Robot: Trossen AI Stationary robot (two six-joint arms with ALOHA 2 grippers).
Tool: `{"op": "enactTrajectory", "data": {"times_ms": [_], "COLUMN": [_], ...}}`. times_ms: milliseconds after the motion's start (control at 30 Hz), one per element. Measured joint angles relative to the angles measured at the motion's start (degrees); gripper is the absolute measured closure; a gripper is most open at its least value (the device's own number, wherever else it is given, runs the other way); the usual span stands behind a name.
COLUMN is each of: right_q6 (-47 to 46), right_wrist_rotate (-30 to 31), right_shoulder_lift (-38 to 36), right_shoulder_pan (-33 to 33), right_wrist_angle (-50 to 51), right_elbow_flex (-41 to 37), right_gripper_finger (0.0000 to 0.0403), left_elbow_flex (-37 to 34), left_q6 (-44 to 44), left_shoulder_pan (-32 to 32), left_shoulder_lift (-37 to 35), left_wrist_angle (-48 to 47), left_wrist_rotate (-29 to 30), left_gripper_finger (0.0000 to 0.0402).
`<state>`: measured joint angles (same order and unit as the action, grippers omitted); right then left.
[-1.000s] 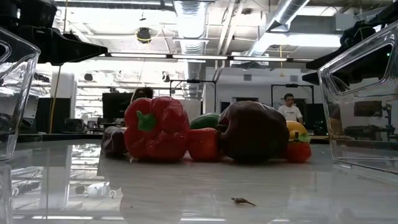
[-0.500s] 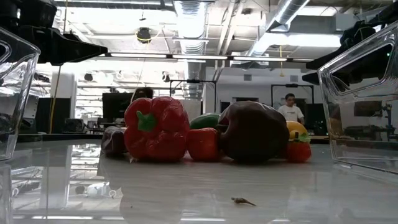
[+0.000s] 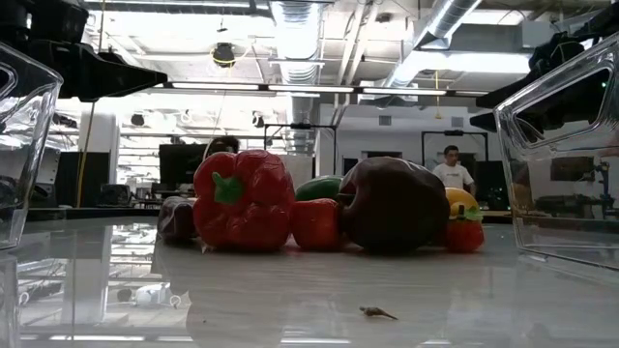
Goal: Sort produce into baskets
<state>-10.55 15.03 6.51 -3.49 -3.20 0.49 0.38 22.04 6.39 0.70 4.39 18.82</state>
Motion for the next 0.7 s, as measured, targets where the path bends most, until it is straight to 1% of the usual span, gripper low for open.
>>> {"op": "enactTrajectory", "data": {"times_ms": [200,233,333,433,533,633,700], "right_q6": [0.0,0.0,0.0,0.0,0.0,0.0,0.1], "right_wrist_rotate": [0.0,0.0,0.0,0.0,0.0,0.0,0.0], "right_shoulder_lift": [0.0,0.0,0.0,0.0,0.0,0.0,0.0], "right_shoulder_pan": [0.0,0.0,0.0,0.0,0.0,0.0,0.0], "right_wrist_angle": [0.0,0.0,0.0,0.0,0.0,0.0,-0.5], "right_elbow_flex": [0.0,0.0,0.0,0.0,0.0,0.0,0.0], "right_gripper_finger": [0.0097,0.0097,0.0097,0.0097,0.0097,0.0097,0.0097], "left_elbow_flex": [0.0,0.0,0.0,0.0,0.0,0.0,0.0], "left_q6": [-1.1,-4.6,-18.9,-28.5,-33.2,-34.0,-33.9], "left_shoulder_pan": [0.0,0.0,0.0,0.0,0.0,0.0,0.0], "left_shoulder_lift": [0.0,0.0,0.0,0.0,0.0,0.0,0.0], "left_wrist_angle": [0.0,0.0,-0.1,-0.1,0.2,0.5,0.2], "left_wrist_rotate": [-0.1,-0.4,-2.6,-2.4,0.0,2.6,3.1], "left_gripper_finger": [0.0141,0.0141,0.0141,0.0141,0.0141,0.0141,0.0141]}}
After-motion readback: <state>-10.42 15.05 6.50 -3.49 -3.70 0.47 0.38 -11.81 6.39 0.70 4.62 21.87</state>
